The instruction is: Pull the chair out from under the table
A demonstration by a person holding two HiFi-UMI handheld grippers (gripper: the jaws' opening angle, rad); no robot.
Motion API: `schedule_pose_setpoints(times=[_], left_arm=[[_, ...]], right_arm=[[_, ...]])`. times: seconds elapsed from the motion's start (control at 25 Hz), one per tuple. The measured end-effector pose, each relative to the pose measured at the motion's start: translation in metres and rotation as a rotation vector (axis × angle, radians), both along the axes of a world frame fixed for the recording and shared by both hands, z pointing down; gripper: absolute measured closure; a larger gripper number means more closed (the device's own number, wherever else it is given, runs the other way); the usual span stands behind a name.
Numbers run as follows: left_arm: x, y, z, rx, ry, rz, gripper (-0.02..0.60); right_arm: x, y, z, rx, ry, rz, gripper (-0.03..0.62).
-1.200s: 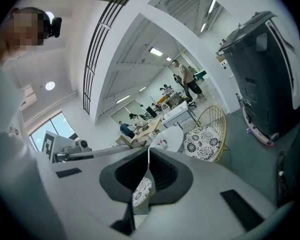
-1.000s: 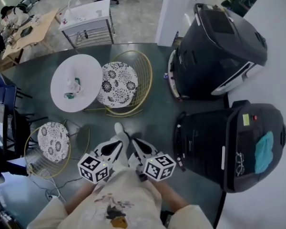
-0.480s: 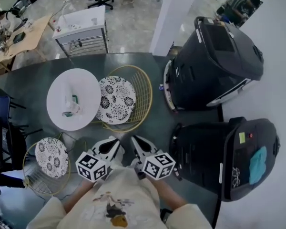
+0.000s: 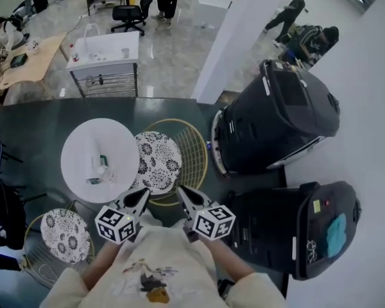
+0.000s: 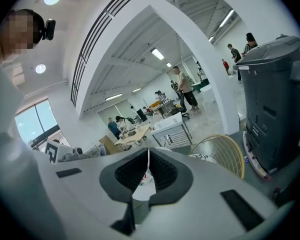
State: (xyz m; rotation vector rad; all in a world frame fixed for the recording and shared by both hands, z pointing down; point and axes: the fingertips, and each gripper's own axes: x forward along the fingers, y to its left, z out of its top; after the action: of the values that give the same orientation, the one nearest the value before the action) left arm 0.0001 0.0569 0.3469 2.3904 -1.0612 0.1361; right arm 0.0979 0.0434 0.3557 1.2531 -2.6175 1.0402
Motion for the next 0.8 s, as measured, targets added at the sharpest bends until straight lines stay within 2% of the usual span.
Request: schedule_pose_setpoints(times=[0.2, 0.4, 0.6, 0.8], left_arm=[[-0.037, -0.021, -0.012, 0.038, 0.063, -0.081, 0.584], [-0.067, -0.020, -0.011, 0.038, 0.130, -0.177, 0.584], [-0.080, -0.013, 0.006, 0.011, 0.134, -0.208, 0.584], [-0.081, -0.016, 0.007, 0.006, 0.116, -0.232, 0.584]], right_arm=[[-0.026, -0.016, 0.006, -0.024, 0.095, -0.081, 0.582], [-0.060, -0.024, 0.008, -0.030, 0.149, -0.175, 0.582], [-0.079, -0.025, 0.011, -0.031, 0.151, -0.232, 0.582], [-0.069, -0.031, 0.017, -0.049, 0.142, -0.224, 0.582]])
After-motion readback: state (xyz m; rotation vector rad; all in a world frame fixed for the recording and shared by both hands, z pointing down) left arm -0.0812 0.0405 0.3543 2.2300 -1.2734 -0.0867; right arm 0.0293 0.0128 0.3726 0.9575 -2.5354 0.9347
